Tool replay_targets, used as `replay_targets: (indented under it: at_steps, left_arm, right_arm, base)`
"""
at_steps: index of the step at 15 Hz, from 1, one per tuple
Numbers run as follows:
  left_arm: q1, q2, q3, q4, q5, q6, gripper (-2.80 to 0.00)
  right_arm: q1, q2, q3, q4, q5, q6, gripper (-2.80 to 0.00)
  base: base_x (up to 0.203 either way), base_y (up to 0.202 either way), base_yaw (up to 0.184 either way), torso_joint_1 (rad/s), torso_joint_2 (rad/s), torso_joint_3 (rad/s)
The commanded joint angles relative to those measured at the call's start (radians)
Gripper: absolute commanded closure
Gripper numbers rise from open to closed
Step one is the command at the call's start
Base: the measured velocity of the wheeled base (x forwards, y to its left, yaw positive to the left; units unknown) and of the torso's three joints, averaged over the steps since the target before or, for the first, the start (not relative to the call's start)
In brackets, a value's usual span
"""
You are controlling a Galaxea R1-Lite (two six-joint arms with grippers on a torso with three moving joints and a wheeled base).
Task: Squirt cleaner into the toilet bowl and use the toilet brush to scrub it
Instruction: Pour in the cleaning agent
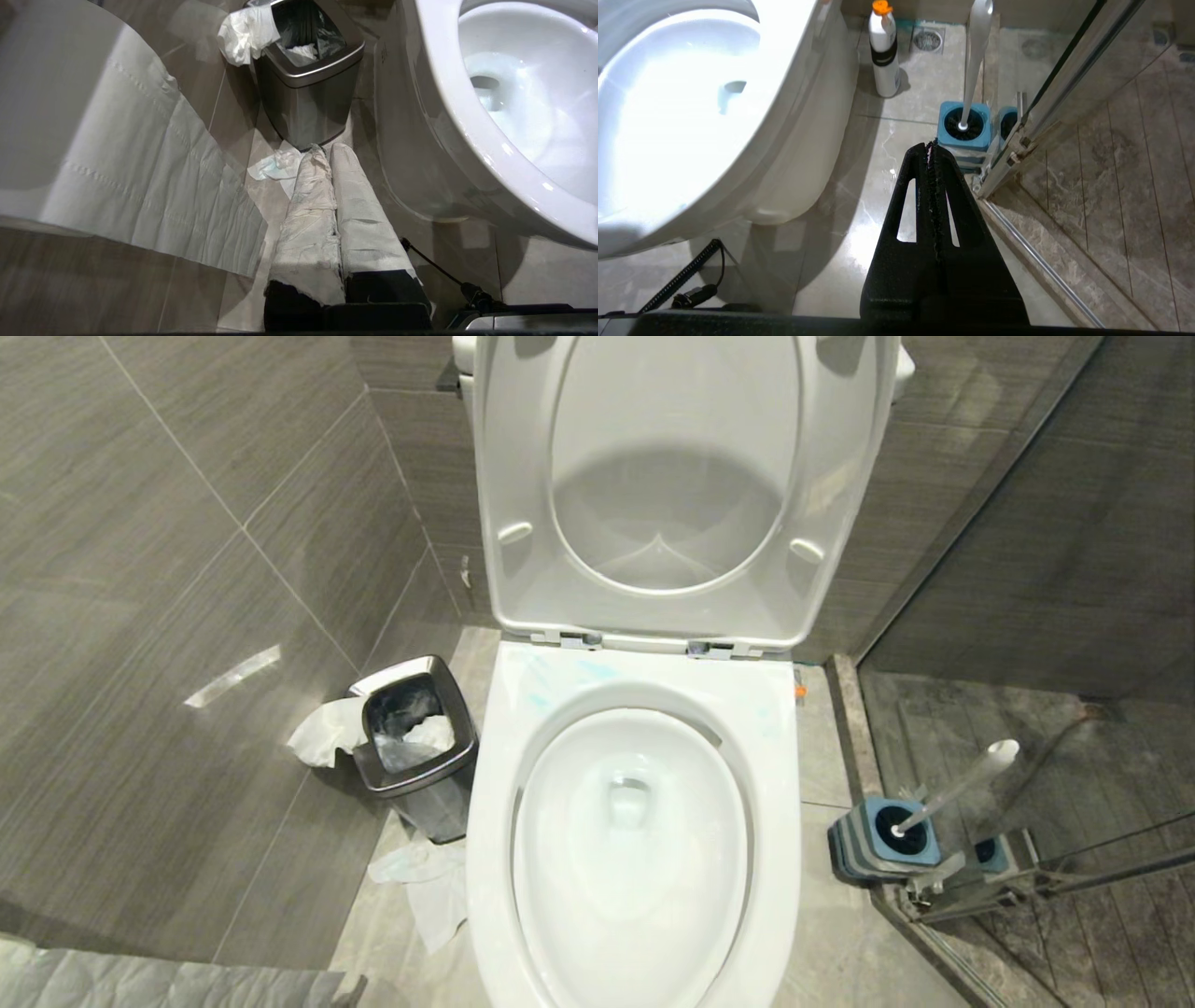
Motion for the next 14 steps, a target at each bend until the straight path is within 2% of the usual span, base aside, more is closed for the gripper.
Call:
replay_targets:
  at_steps: [1, 14]
  left_arm:
    - [0.0, 0.002, 0.0, 0.001, 0.001, -0.003, 0.0]
    - [0.0, 0.002, 0.0, 0.001, 0.0, -0.001, 0.0]
  right_arm:
    - [0.0, 0.0, 0.0, 0.0, -0.001, 0.001, 0.0]
    - [0.0, 0.0, 0.0, 0.0, 0.0, 0.001, 0.0]
  base:
    - [0.0, 0.0, 0.0, 0.001, 0.0, -0.198]
    - [0.0, 0.0, 0.0, 0.003, 0.0, -0.198]
